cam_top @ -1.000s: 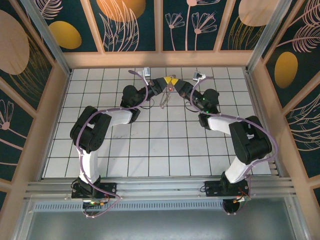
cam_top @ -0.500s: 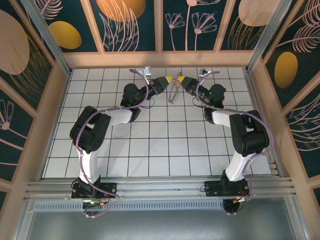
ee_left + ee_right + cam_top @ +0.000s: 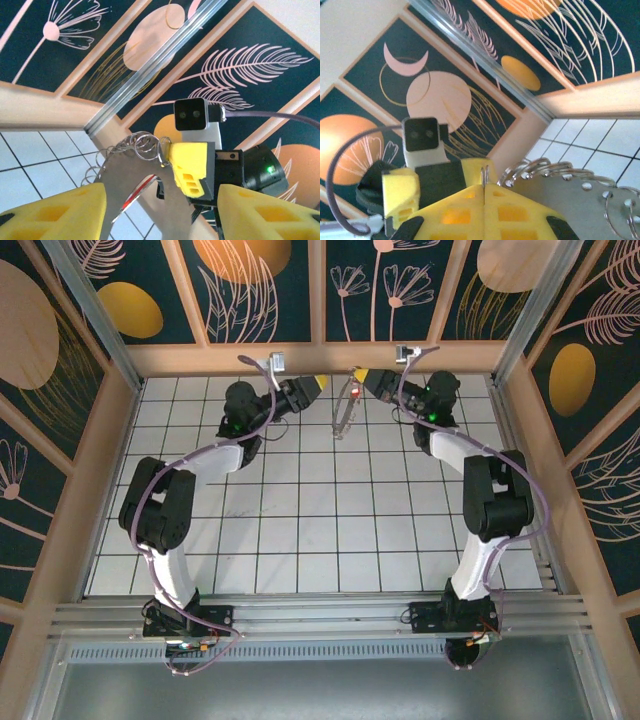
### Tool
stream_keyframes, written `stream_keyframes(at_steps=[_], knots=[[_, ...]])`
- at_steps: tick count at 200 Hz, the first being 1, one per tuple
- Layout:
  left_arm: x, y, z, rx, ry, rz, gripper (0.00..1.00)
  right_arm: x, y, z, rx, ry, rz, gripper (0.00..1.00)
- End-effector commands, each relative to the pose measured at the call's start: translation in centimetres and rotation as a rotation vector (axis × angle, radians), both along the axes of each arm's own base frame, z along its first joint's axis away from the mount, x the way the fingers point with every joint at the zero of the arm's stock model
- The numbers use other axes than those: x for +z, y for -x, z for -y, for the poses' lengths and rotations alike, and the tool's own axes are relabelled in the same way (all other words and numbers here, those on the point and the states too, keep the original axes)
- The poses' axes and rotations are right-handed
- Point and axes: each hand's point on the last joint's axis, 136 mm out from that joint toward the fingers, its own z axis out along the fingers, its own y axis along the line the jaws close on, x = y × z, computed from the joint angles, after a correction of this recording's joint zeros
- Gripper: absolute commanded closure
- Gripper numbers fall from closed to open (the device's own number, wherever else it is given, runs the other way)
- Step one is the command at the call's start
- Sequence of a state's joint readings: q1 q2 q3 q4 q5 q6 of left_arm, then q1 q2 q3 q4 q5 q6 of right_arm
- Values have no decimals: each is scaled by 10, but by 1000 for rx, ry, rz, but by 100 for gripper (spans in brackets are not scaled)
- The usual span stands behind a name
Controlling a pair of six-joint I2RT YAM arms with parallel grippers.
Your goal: Put the keys on the keyring
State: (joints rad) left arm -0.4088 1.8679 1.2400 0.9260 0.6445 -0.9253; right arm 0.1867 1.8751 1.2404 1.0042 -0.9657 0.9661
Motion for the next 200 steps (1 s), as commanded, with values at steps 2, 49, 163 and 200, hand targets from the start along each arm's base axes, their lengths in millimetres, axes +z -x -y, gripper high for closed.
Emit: stream_keyframes(at_steps=[2,49,163,200], knots=[[18,4,-3,-39,-90,78,37,4,-4,-1,94,41,25,100],[16,-5,-3,-97,-161,89,34,0,-20,-5,161,82,0,100],[-12,-24,16,-238,-210,43,42,-19,-24,-34,328,149,-46,100],[-16,-21,18,-267,-215,41,45,-22,-20,-48,358,165,-44,100]])
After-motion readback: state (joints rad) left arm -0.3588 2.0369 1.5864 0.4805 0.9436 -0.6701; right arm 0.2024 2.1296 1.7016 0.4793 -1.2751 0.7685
